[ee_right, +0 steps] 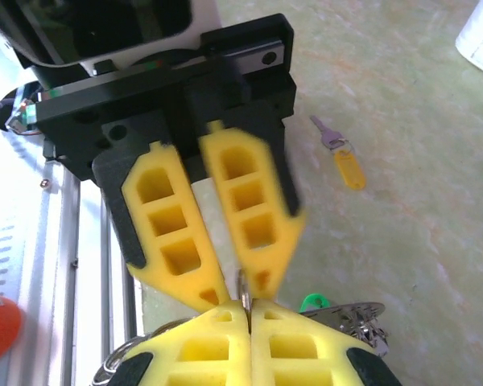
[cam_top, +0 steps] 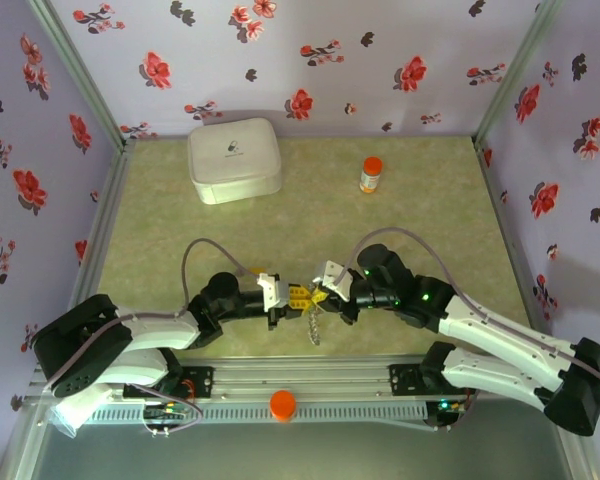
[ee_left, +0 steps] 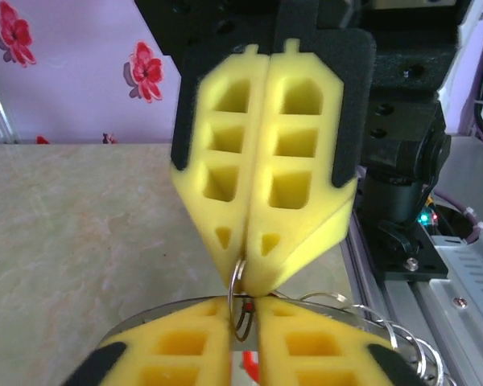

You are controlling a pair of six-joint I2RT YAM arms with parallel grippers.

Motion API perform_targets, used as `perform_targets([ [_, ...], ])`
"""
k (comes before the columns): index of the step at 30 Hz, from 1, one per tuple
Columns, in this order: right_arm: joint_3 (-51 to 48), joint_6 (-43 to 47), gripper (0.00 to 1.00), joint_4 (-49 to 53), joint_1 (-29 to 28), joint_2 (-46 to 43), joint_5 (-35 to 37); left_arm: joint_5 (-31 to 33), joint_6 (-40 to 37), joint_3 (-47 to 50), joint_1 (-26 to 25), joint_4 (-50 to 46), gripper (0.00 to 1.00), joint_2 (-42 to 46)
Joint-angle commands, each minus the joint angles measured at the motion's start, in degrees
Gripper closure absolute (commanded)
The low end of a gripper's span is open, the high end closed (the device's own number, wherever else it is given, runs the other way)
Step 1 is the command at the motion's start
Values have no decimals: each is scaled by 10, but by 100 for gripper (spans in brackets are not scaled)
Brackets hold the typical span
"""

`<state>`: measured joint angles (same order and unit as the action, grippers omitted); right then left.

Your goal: Put the keys on the keyring

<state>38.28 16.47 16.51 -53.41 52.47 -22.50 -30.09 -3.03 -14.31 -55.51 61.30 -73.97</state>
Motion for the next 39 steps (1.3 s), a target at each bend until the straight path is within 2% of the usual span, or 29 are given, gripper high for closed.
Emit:
perform_targets([
  [1, 11, 20, 100, 9, -6, 4, 4, 2, 0, -9, -3, 32, 70, 12],
  [5, 35, 52, 100, 60, -11, 15, 22, 7, -17, -14, -2, -30, 68, 24],
  [12, 82, 96, 100, 132, -24, 46, 41, -10, -74, -65, -3, -217, 78, 61],
  [22, 115, 113, 100, 144, -35, 75, 31, -11, -104, -84, -3, -271, 86, 65],
  [27, 118, 112, 100, 138, -37, 80, 21, -12, -116, -83, -3, -267, 100, 68],
  [29, 113, 106, 100, 131, -37, 76, 27, -11, -119, -83, -3, -262, 100, 70],
  [31, 94, 94, 83, 108, -36, 58, 47, -9, -118, -78, -3, -248, 100, 70],
  [33, 66, 83, 74, 85, -29, 30, 51, -8, -110, -69, -3, -217, 100, 70],
  [39, 4, 33, 71, 33, -13, -43, 49, 1, -57, -31, -3, -78, 100, 61],
])
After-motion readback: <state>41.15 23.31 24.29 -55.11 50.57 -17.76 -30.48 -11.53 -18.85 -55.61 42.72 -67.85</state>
